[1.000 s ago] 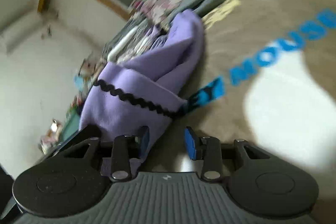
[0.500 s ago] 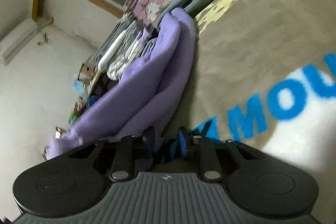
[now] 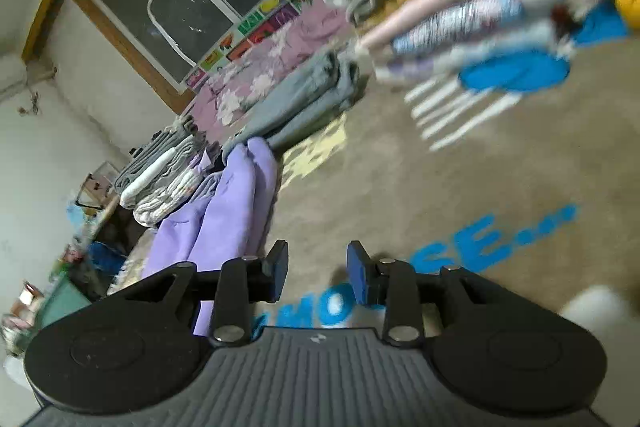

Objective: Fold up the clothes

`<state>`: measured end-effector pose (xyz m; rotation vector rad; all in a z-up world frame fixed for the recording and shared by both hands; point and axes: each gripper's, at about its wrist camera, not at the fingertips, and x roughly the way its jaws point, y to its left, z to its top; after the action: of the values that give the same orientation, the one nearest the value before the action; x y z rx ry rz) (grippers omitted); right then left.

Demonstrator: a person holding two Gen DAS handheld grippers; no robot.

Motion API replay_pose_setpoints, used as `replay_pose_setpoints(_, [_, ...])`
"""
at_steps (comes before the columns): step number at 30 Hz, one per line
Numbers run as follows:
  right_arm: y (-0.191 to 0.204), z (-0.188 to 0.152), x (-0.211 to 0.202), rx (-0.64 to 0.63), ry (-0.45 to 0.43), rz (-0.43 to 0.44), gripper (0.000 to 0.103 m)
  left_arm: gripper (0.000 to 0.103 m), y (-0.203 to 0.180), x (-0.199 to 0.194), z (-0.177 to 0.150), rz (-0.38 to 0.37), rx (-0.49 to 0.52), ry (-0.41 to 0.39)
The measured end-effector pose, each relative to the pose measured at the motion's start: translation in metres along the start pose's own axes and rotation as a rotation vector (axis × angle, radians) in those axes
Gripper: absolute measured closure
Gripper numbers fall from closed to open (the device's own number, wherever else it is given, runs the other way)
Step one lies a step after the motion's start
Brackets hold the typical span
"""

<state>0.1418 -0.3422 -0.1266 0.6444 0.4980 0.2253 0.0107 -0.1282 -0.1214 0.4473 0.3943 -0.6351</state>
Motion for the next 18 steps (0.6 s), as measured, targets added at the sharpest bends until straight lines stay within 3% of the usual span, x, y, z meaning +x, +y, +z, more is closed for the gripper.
replay_pose_setpoints(3, [0.020,-0.007,-0.013,-0.116,-0.015,0.009,0.068,0.056,0.023,-0.015,-0.007,0.021,-0.071,-0.008])
replay_pose_setpoints(6, [0.032,-0.016,-0.024,-0.139,0.023,0.043,0.068,0.057,0.043,-0.020,-0.016,0.063,-0.147,0.005])
replay_pose_setpoints(8, [0.036,-0.024,-0.022,-0.053,0.108,0.078,0.055,0.056,0.046,-0.020,-0.018,0.050,-0.185,-0.002])
replay_pose_setpoints(9, [0.038,-0.032,-0.020,-0.001,0.157,0.095,0.039,0.056,0.047,-0.020,-0.018,0.043,-0.195,-0.003])
replay_pose_setpoints(10, [0.043,-0.038,-0.018,0.019,0.187,0.097,0.030,0.055,0.044,-0.016,-0.019,0.038,-0.187,0.002])
replay_pose_setpoints(13, [0.061,-0.054,-0.011,0.036,0.255,0.085,0.028,0.054,0.034,-0.004,-0.026,0.026,-0.143,0.028])
replay_pose_setpoints(18, [0.076,-0.061,0.002,-0.014,0.249,0.026,0.031,0.052,0.032,0.007,-0.040,0.031,-0.131,0.068])
